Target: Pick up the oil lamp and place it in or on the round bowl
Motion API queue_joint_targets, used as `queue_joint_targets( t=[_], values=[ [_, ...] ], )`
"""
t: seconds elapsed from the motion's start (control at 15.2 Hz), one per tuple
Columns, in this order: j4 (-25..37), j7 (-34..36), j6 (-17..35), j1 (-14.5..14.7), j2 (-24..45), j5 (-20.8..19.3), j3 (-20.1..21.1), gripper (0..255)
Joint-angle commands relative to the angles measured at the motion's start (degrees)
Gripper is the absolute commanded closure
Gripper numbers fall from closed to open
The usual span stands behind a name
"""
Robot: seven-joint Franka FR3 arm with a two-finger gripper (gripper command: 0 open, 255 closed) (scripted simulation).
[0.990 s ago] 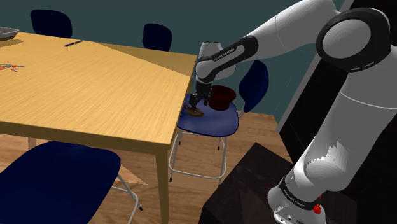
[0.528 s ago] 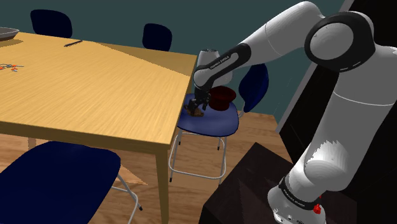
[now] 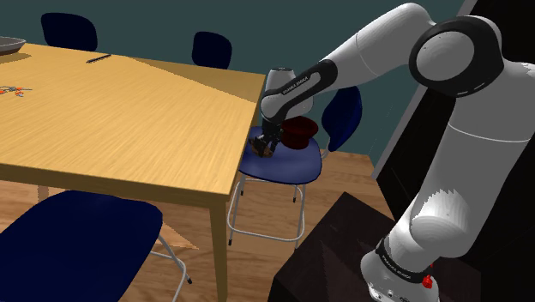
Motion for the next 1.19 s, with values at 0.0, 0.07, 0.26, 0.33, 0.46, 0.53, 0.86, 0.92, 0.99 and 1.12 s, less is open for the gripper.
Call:
queue_joint_targets(
  t=[0.0, 0.07, 0.26, 0.33, 0.46, 0.53, 0.86, 0.92, 0.99, 1.12],
  values=[
    [0.0, 0.0, 0.0, 0.0, 0.0, 0.0, 0.0, 255],
    [0.0, 0.0, 0.0, 0.0, 0.0, 0.0, 0.0, 255],
    [0.0, 0.0, 0.0, 0.0, 0.0, 0.0, 0.0, 255],
    [0.0, 0.0, 0.0, 0.0, 0.0, 0.0, 0.0, 255],
    [0.0, 0.0, 0.0, 0.0, 0.0, 0.0, 0.0, 255],
    [0.0, 0.0, 0.0, 0.0, 0.0, 0.0, 0.0, 255],
    [1.0, 0.3, -3.5, 0.0, -2.5, -0.3, -0.1, 255],
    [1.3, 0.4, -4.2, 0.0, -2.9, -0.4, -0.1, 255],
    [1.5, 0.5, -4.9, 0.0, -3.4, -0.5, -0.1, 255],
    [2.1, 0.6, -6.4, 0.0, -4.3, -0.6, -0.2, 255]
  ],
)
